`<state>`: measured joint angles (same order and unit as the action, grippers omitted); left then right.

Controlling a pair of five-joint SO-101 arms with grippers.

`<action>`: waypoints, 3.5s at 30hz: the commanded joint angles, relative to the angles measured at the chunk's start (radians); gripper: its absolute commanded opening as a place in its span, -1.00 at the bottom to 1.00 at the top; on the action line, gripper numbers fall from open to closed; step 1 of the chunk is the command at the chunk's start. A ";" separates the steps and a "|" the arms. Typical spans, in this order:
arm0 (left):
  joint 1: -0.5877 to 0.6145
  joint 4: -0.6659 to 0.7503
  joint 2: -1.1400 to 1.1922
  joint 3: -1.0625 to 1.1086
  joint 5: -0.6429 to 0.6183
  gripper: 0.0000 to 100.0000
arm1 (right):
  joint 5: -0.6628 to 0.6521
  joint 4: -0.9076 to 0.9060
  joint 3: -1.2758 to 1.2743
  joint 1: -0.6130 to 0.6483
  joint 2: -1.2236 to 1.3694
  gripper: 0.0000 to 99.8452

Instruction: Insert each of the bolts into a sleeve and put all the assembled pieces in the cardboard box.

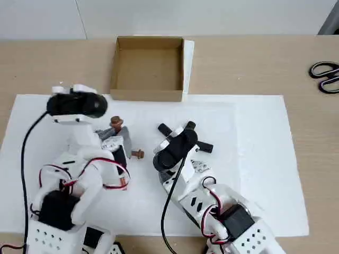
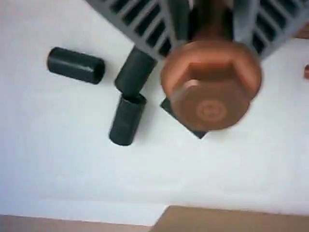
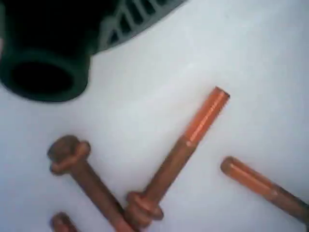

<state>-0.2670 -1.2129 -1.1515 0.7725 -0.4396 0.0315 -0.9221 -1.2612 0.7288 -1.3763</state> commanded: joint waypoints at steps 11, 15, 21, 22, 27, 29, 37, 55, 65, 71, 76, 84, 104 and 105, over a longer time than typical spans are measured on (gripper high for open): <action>-0.046 0.176 -0.044 0.114 -0.124 -0.99 | -0.008 0.044 0.005 0.008 -0.021 -0.99; -0.048 0.181 -0.041 0.116 -0.147 -0.99 | 0.018 0.048 0.005 0.018 -0.021 -0.99; -0.066 0.253 -0.043 0.159 -0.169 -0.99 | 0.026 0.048 0.005 0.035 -0.021 -0.99; -0.077 0.269 -0.043 0.170 -0.187 -0.99 | 0.026 0.048 0.005 0.035 -0.021 -0.99; -0.123 0.325 -0.040 0.202 -0.235 -0.99 | 0.028 0.048 0.005 0.035 -0.021 -0.99; -0.124 0.330 -0.038 0.203 -0.241 -0.99 | 0.028 0.048 0.005 0.036 -0.021 -0.99; -0.126 0.328 -0.038 0.200 -0.264 -0.99 | 0.028 0.048 0.005 0.036 -0.021 -0.99; -0.130 0.327 -0.038 0.200 -0.264 -0.99 | 0.028 0.136 0.000 0.036 -0.021 -0.99; -0.164 0.325 -0.041 0.200 -0.264 -0.99 | 0.026 0.182 -0.046 0.030 -0.021 -0.99; -0.166 0.269 -0.044 0.199 -0.261 -0.99 | 0.025 0.182 -0.040 0.030 -0.021 -0.99; -0.167 0.204 -0.044 0.199 -0.259 -0.99 | 0.025 0.189 -0.034 0.030 -0.021 -0.99; -0.195 0.176 -0.044 0.200 -0.258 -0.99 | 0.020 0.217 -0.008 0.030 -0.021 -0.99; -0.281 0.091 -0.044 0.228 -0.192 -0.99 | 0.018 0.266 0.031 -0.015 -0.019 -0.99; -0.281 0.091 -0.044 0.229 -0.192 -0.99 | 0.018 0.266 0.029 -0.015 -0.019 -0.99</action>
<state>-0.5278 -1.1009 -1.1899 0.9889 -0.6375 0.0483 -0.7165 -1.3011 0.7534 -1.3809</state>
